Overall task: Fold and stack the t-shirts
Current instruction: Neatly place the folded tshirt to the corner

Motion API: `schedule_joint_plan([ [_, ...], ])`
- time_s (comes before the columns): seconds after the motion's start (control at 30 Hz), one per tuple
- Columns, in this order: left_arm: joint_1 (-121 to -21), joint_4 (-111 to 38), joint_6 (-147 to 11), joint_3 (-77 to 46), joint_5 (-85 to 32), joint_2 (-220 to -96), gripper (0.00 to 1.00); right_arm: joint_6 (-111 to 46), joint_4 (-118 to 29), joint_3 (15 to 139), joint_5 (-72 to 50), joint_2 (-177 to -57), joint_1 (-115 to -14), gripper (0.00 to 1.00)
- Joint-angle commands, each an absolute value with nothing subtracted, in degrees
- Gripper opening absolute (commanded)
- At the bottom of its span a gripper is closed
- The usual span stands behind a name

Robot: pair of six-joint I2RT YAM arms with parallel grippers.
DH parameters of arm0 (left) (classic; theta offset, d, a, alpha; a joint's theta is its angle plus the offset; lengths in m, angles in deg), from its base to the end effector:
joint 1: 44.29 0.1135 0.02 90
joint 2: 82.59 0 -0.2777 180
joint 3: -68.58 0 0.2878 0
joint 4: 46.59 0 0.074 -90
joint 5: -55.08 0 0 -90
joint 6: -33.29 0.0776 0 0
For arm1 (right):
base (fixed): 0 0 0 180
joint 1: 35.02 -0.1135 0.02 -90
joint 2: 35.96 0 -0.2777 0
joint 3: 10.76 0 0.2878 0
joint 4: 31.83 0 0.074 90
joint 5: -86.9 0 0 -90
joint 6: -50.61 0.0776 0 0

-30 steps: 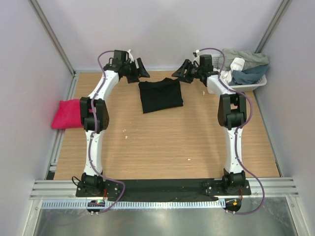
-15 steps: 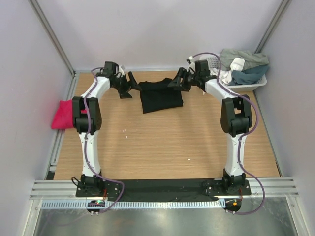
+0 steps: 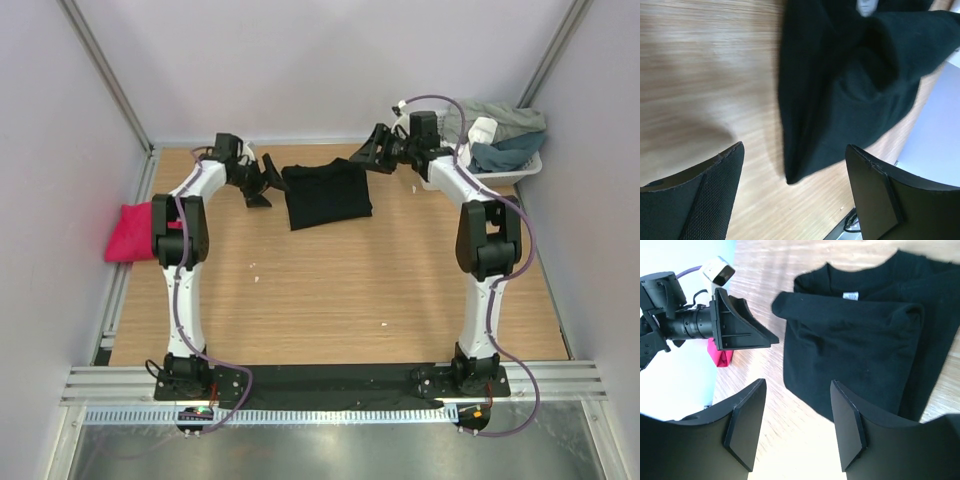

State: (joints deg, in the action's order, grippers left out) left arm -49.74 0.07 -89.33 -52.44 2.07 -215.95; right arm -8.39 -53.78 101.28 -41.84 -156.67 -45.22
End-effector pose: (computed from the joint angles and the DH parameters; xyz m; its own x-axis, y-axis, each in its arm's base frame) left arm 0.5549 -0.0998 0.1373 -0.9259 -0.3442 -0.1558 -0.1363 0.6888 -0.7120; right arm 0.5446 0.1473 0.2404 -0.7738 0.2689 -0.5735 -0.3145 0.6227 0.7164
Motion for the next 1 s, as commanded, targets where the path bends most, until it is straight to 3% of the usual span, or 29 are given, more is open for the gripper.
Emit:
schedule_joint_plan([
  [0.0, -49.47, -2.57, -89.84, -54.55, 4.36, -218.55, 0.83, -6.87, -51.86, 102.78, -43.27, -161.88, -46.01, 0.60],
  [0.63, -52.90, -9.60, -93.09, -64.83, 4.54, -230.59, 0.85, -4.85, -48.88, 118.08, -39.93, -177.81, -47.86, 0.61],
  [0.83, -54.30, -11.71, -94.24, -66.59, 3.75, -233.23, 0.68, -4.67, -49.23, 115.53, -40.54, -177.47, -47.85, 0.61],
  [0.97, -55.01, -13.11, -94.94, -66.85, 4.36, -234.29, 0.45, -4.41, -49.05, 114.57, -40.45, -177.55, -47.85, 0.61],
])
